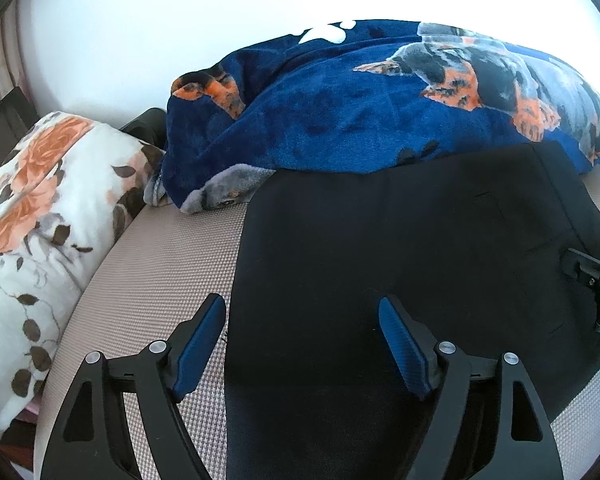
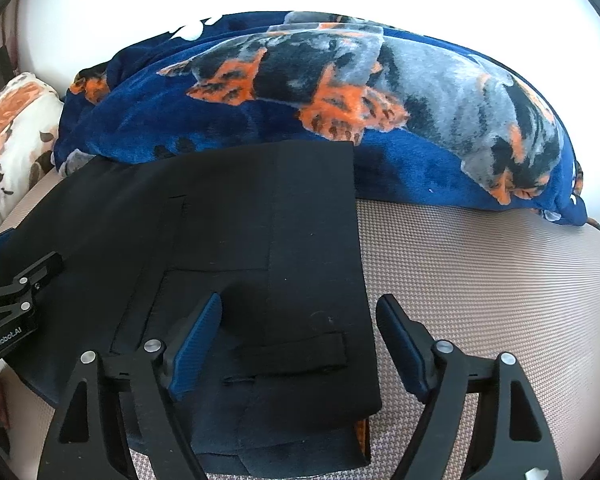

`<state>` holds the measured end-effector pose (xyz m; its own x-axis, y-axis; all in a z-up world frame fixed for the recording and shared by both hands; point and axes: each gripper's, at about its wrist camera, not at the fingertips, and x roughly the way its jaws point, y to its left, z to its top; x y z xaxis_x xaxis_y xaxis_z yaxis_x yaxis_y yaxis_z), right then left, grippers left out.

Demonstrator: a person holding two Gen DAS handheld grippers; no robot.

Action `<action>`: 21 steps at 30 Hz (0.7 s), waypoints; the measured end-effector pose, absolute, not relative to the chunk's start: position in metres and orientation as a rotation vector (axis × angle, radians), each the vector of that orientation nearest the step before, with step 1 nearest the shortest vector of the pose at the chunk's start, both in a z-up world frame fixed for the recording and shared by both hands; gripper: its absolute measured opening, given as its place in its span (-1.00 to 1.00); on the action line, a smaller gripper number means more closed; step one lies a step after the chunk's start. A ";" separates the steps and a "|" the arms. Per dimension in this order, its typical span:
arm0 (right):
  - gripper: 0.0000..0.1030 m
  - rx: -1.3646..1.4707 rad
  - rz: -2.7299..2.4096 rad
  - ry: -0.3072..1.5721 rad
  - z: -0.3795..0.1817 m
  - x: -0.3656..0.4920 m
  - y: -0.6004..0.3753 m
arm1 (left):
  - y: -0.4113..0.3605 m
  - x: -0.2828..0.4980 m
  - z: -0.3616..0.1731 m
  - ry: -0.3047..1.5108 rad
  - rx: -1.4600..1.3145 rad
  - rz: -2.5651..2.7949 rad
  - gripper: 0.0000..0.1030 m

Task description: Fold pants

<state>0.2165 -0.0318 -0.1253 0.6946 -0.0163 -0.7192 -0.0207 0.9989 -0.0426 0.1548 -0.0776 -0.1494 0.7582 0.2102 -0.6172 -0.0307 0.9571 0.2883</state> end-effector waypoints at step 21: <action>0.61 0.012 -0.105 0.678 -0.102 0.176 -0.043 | 0.076 0.126 -0.087 0.484 0.125 0.113 0.62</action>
<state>0.1759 -0.0431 -0.1021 0.7737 -0.0931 -0.6267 0.1010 0.9946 -0.0231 0.1261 0.0757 -0.0870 0.8790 0.1380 -0.4565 -0.0789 0.9861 0.1462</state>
